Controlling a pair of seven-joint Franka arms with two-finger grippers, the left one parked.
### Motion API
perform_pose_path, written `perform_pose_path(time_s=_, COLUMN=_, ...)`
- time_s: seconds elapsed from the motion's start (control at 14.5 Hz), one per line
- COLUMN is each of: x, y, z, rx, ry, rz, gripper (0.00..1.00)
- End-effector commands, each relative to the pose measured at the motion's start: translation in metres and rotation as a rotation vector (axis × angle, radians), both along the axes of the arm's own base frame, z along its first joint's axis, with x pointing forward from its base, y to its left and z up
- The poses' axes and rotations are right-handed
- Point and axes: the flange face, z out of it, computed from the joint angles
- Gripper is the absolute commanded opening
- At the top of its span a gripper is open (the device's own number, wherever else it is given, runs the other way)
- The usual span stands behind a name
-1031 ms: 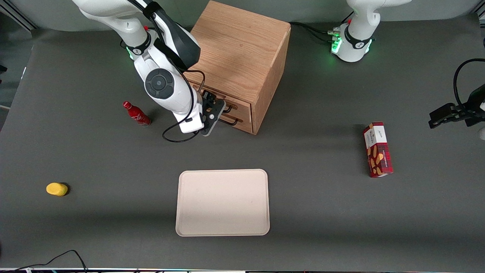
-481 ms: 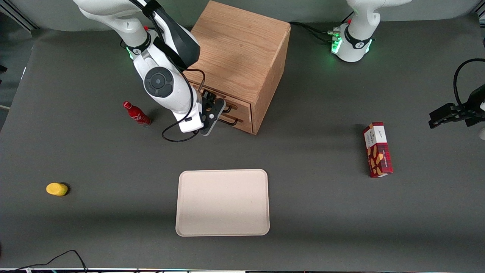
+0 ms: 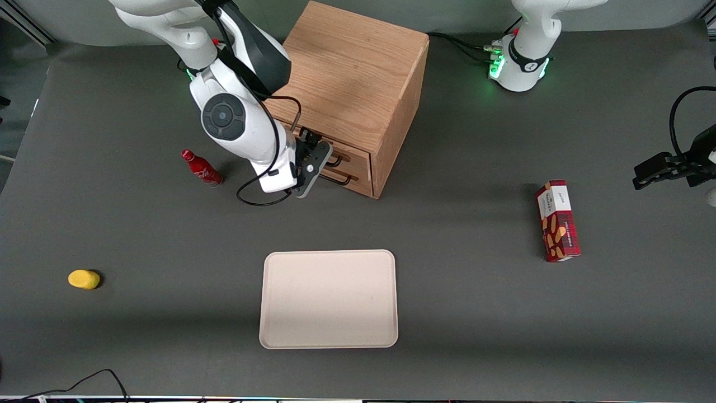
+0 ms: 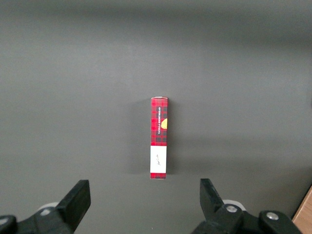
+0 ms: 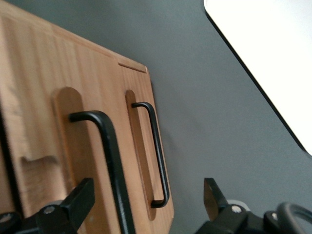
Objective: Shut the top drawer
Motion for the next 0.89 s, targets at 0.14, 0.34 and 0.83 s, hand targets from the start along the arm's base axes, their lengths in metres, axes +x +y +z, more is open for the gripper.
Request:
perform_pose_path(time_s=0.14, x=0.006, y=-0.03, z=0.054, rx=0.03, ry=0.012, rz=-0.091, gripper=1.0)
perform_pose_path(time_s=0.34, x=0.004, y=-0.055, z=0.1, rx=0.041, ry=-0.008, rz=-0.233, gripper=1.0)
perform_pose_path(time_s=0.83, x=0.013, y=-0.185, z=0.175, rx=-0.021, ry=-0.06, rz=-0.624, gripper=1.0)
